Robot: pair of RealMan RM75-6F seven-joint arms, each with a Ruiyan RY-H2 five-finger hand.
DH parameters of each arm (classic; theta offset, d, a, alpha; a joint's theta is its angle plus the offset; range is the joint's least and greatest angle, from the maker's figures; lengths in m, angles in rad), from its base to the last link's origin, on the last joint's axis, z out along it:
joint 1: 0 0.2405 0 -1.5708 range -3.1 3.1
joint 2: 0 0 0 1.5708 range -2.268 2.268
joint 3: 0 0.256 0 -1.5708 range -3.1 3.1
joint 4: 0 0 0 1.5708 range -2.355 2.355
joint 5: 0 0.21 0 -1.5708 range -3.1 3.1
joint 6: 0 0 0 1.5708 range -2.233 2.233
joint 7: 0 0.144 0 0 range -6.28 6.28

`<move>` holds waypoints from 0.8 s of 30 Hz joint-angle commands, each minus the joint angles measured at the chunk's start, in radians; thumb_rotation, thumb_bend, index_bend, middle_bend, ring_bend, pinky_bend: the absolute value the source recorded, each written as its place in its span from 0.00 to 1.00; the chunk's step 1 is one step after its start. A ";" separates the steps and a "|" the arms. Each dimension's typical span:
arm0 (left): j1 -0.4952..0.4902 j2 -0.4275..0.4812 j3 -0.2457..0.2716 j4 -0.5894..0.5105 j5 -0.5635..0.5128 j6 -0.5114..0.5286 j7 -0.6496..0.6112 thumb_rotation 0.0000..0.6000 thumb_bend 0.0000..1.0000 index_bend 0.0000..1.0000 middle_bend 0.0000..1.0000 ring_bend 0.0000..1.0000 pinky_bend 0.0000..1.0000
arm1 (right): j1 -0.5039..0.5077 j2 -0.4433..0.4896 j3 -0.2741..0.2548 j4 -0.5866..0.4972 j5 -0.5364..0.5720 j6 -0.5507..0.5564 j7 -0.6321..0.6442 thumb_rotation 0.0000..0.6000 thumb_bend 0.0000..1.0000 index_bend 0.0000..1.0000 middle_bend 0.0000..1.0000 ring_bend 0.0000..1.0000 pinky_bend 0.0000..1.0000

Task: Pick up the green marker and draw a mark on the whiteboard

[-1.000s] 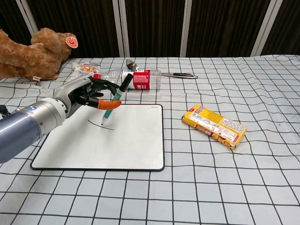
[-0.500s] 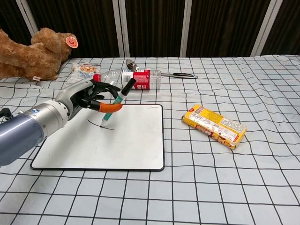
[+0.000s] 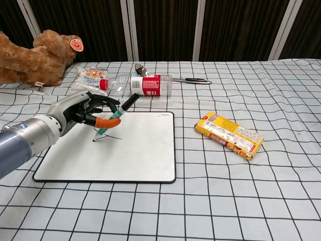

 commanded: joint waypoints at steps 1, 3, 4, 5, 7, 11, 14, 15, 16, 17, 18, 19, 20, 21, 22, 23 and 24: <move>0.026 0.024 0.017 -0.034 0.006 0.017 -0.003 1.00 0.45 0.75 0.16 0.00 0.02 | 0.000 0.000 0.000 -0.001 -0.001 0.002 -0.001 1.00 0.21 0.00 0.00 0.00 0.00; 0.044 0.042 0.023 -0.067 0.011 0.031 -0.013 1.00 0.45 0.75 0.16 0.00 0.02 | -0.001 0.000 0.000 -0.002 0.000 0.002 -0.002 1.00 0.21 0.00 0.00 0.00 0.00; 0.050 0.050 0.024 -0.083 0.014 0.037 -0.018 1.00 0.45 0.75 0.16 0.00 0.02 | -0.001 0.000 0.000 -0.002 0.000 0.002 -0.002 1.00 0.21 0.00 0.00 0.00 0.00; 0.061 0.066 0.025 -0.114 0.024 0.050 -0.026 1.00 0.45 0.75 0.16 0.00 0.02 | -0.001 0.000 0.001 -0.002 0.001 0.002 -0.002 1.00 0.21 0.00 0.00 0.00 0.00; 0.076 0.097 0.026 -0.168 0.048 0.075 -0.037 1.00 0.45 0.75 0.16 0.00 0.02 | -0.001 0.000 0.002 -0.001 0.004 0.002 -0.001 1.00 0.21 0.00 0.00 0.00 0.00; 0.103 0.165 0.017 -0.278 0.092 0.126 -0.057 1.00 0.45 0.75 0.16 0.00 0.01 | -0.001 0.000 0.003 -0.001 0.007 0.001 0.000 1.00 0.21 0.00 0.00 0.00 0.00; 0.115 0.214 0.009 -0.340 0.117 0.150 -0.058 1.00 0.45 0.75 0.16 0.00 0.01 | -0.001 0.000 0.003 -0.004 0.009 -0.001 0.000 1.00 0.21 0.00 0.00 0.00 0.00; 0.119 0.241 0.006 -0.365 0.125 0.156 -0.049 1.00 0.45 0.75 0.16 0.00 0.01 | -0.001 0.001 0.003 -0.005 0.009 -0.002 0.000 1.00 0.21 0.00 0.00 0.00 0.00; 0.120 0.254 0.005 -0.375 0.127 0.157 -0.043 1.00 0.45 0.75 0.16 0.00 0.02 | -0.001 0.001 0.003 -0.005 0.009 -0.002 -0.001 1.00 0.21 0.00 0.00 0.00 0.00; 0.121 0.266 0.004 -0.382 0.130 0.159 -0.032 1.00 0.45 0.75 0.16 0.00 0.02 | -0.001 0.001 0.003 -0.006 0.010 -0.002 -0.001 1.00 0.21 0.00 0.00 0.00 0.00; 0.122 0.289 0.004 -0.391 0.131 0.161 -0.004 1.00 0.45 0.75 0.16 0.00 0.02 | -0.001 0.001 0.003 -0.007 0.011 -0.002 -0.002 1.00 0.21 0.00 0.00 0.00 0.00; 0.121 0.299 0.005 -0.393 0.131 0.161 0.013 1.00 0.45 0.75 0.16 0.00 0.01 | -0.001 0.001 0.003 -0.007 0.011 -0.002 -0.002 1.00 0.21 0.00 0.00 0.00 0.00; 0.119 0.320 0.009 -0.386 0.133 0.163 0.064 1.00 0.45 0.75 0.16 0.00 0.02 | -0.002 0.002 0.003 -0.008 0.013 -0.002 -0.002 1.00 0.21 0.00 0.00 0.00 0.00; 0.117 0.328 0.011 -0.383 0.133 0.163 0.090 1.00 0.45 0.75 0.16 0.00 0.02 | -0.002 0.002 0.003 -0.008 0.013 -0.002 -0.002 1.00 0.21 0.00 0.00 0.00 0.00; 0.114 0.345 0.017 -0.371 0.129 0.164 0.152 1.00 0.45 0.75 0.16 0.00 0.02 | -0.002 0.002 0.004 -0.008 0.014 -0.003 -0.002 1.00 0.21 0.00 0.00 0.00 0.00; 0.112 0.351 0.020 -0.367 0.126 0.164 0.180 1.00 0.45 0.75 0.16 0.00 0.02 | -0.002 0.002 0.004 -0.008 0.015 -0.003 -0.002 1.00 0.21 0.00 0.00 0.00 0.00; 0.111 0.356 0.022 -0.363 0.120 0.163 0.208 1.00 0.45 0.75 0.16 0.00 0.02 | -0.002 0.002 0.004 -0.009 0.015 -0.003 -0.003 1.00 0.21 0.00 0.00 0.00 0.00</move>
